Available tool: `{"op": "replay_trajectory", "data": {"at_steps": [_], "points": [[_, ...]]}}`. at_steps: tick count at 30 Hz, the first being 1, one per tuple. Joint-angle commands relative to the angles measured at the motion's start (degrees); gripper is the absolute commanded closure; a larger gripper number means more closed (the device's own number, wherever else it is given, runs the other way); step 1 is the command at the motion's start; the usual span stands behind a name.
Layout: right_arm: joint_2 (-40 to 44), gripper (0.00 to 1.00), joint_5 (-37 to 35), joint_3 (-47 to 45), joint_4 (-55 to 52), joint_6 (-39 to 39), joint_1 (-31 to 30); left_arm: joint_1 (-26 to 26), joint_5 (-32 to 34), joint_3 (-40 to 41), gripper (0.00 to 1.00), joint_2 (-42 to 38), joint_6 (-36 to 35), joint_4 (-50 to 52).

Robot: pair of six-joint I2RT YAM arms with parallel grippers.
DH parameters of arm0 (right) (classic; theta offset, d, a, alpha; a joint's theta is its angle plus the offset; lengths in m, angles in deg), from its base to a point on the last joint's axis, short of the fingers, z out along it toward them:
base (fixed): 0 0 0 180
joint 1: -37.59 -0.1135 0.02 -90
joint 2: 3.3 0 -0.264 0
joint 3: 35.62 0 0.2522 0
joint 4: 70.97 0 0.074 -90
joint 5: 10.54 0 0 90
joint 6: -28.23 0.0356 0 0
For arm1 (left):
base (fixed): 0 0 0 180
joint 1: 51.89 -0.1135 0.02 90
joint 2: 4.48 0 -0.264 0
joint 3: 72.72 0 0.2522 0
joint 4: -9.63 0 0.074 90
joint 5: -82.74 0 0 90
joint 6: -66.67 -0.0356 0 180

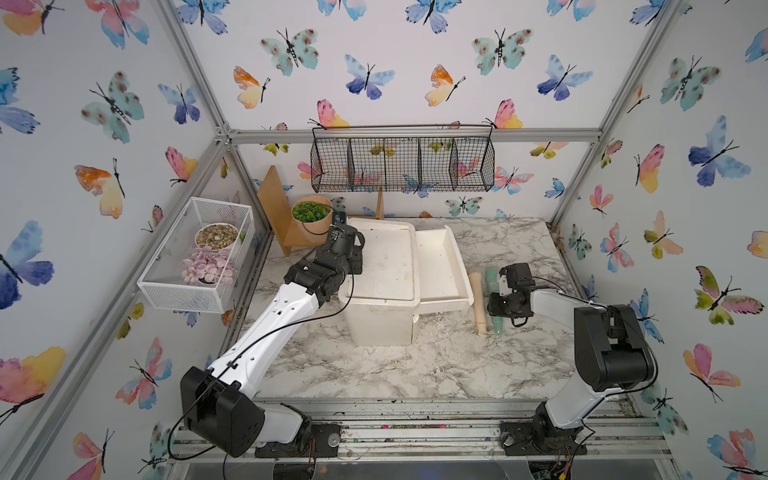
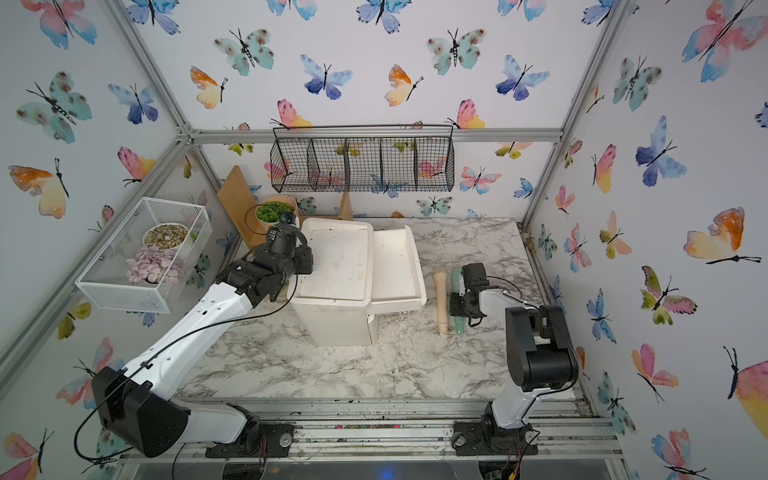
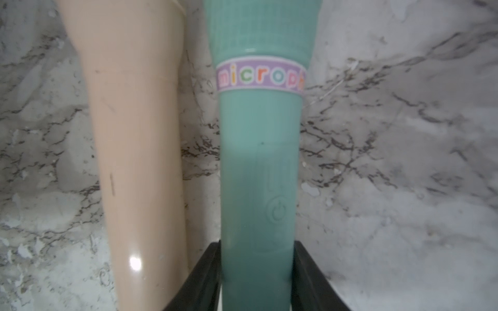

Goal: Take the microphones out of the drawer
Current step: Place the microphone at the center of the board.

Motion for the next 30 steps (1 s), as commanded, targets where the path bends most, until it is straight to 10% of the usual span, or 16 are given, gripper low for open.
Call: {"op": "replay_trajectory", "data": {"at_steps": [1, 20, 30], "points": [[0.35, 0.53, 1.29, -0.44, -2.24, 0.69, 0.25, -0.57, 3.50, 2.11, 1.00, -0.29, -3.94, 1.40], [7.42, 0.48, 0.43, 9.21, -10.10, -1.49, 0.25, -0.63, 3.63, 1.76, 1.00, 0.16, -4.09, 1.42], [14.82, 0.75, 12.40, 13.91, -10.25, -1.98, 0.25, -0.60, 3.29, 1.41, 1.00, 0.41, -3.90, 1.31]]}}
